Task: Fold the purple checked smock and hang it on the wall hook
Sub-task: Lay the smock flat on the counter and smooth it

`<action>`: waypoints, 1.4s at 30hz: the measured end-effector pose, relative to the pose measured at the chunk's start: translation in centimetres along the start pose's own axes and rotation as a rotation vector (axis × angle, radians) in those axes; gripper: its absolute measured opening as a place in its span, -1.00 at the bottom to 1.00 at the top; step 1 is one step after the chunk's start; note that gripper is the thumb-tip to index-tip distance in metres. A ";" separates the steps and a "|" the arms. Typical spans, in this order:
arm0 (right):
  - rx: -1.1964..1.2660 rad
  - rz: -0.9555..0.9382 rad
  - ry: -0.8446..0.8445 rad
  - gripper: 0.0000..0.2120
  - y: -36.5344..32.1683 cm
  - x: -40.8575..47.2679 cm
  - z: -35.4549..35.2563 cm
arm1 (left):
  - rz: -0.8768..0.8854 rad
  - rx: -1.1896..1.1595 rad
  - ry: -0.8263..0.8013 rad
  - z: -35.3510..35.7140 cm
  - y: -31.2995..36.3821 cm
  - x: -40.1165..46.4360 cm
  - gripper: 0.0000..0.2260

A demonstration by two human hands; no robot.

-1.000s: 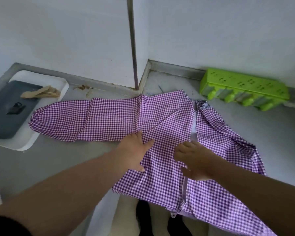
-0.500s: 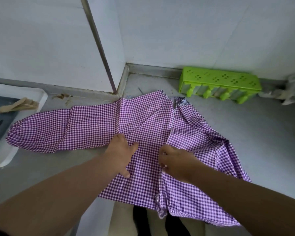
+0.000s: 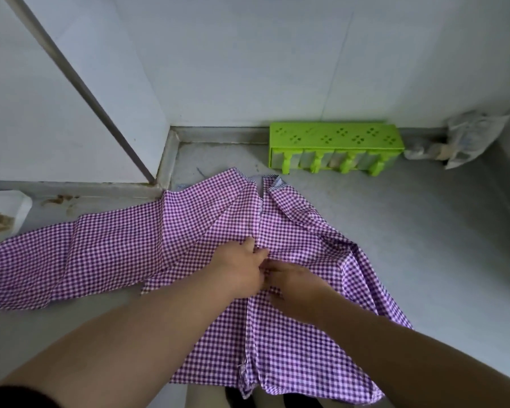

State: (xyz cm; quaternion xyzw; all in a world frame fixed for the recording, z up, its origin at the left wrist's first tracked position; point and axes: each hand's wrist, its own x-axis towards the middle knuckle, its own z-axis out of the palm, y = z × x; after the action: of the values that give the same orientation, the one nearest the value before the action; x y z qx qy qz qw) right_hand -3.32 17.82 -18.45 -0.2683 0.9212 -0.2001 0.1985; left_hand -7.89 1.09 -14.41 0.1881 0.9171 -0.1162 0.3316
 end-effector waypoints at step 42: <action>0.448 0.848 -0.188 -0.61 16.5 -18.0 -9.0 | 0.137 0.327 0.013 -7.2 13.4 10.0 0.06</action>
State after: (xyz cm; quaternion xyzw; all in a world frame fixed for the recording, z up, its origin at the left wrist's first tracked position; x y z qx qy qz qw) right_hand -0.42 43.33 -14.05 0.1628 0.8616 -0.2700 0.3977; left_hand -13.43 18.27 -16.70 0.3023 0.8731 -0.2398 0.2980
